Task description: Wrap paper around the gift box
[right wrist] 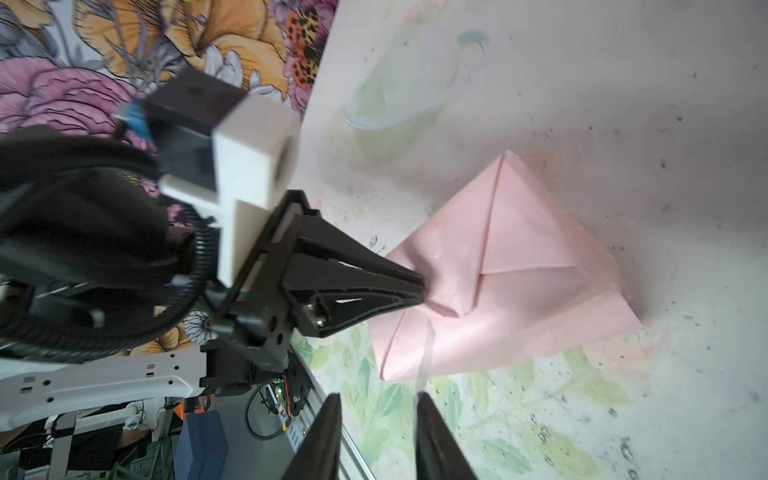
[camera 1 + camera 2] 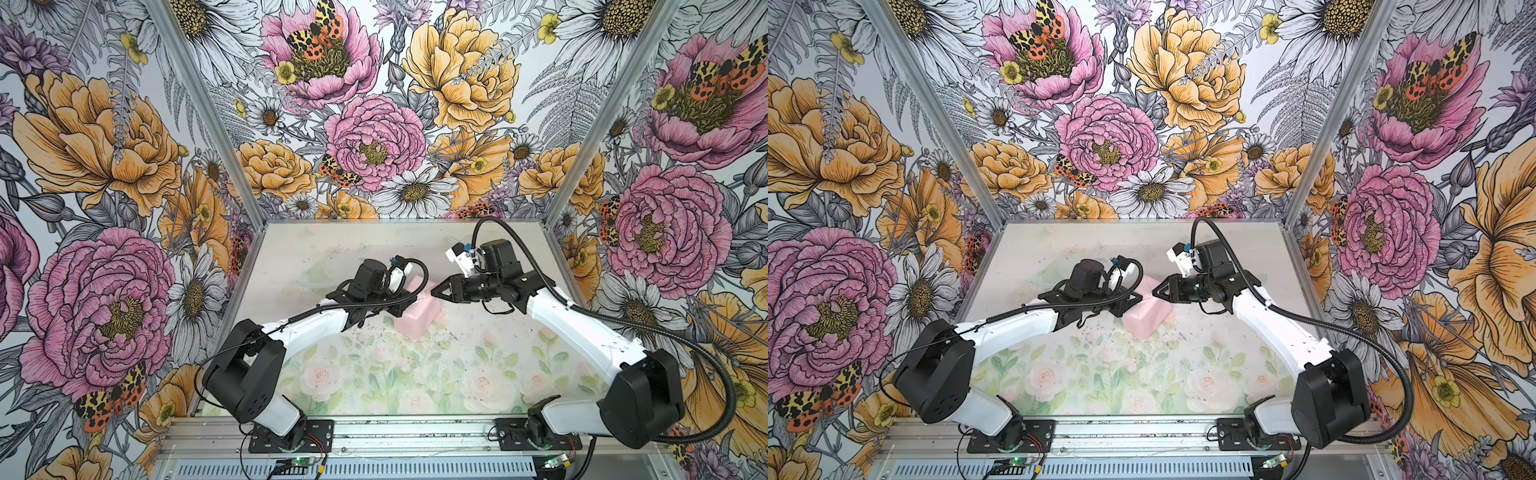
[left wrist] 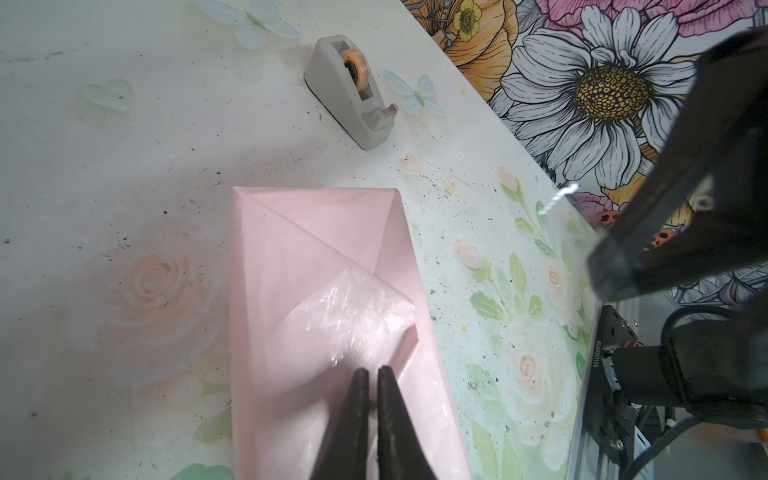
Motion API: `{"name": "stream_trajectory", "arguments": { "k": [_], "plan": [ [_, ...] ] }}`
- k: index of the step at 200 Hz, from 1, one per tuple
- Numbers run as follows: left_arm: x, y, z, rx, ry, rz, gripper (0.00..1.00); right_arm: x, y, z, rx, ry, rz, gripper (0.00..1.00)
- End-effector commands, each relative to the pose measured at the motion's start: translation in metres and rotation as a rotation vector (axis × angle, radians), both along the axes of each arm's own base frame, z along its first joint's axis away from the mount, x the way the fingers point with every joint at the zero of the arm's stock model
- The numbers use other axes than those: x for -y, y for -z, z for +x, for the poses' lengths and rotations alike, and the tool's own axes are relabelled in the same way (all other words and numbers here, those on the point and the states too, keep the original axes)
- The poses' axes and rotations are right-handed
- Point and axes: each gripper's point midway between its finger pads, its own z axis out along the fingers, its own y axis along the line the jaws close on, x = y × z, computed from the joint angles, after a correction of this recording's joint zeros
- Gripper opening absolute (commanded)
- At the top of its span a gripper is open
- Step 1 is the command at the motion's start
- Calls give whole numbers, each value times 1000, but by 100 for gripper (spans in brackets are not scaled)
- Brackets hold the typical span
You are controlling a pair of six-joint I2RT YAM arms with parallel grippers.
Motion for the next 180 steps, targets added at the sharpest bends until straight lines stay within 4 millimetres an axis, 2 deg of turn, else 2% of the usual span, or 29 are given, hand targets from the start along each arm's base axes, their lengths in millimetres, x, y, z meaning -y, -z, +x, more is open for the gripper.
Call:
{"name": "stream_trajectory", "arguments": {
  "k": [1,66,100,133,180],
  "plan": [
    [-2,9,0,-13,12,4,9,-3,-18,-9,52,-53,96,32],
    [-2,8,0,-13,16,1,9,-1,-41,-33,81,-134,210,32],
    [-1,10,0,-18,20,3,9,-4,-45,-37,150,-198,217,24],
    [-3,11,2,-17,14,6,9,-13,-33,-25,195,-248,186,20],
    [-4,13,3,-22,13,8,9,-26,4,-7,139,-296,153,20]
  ]
}}
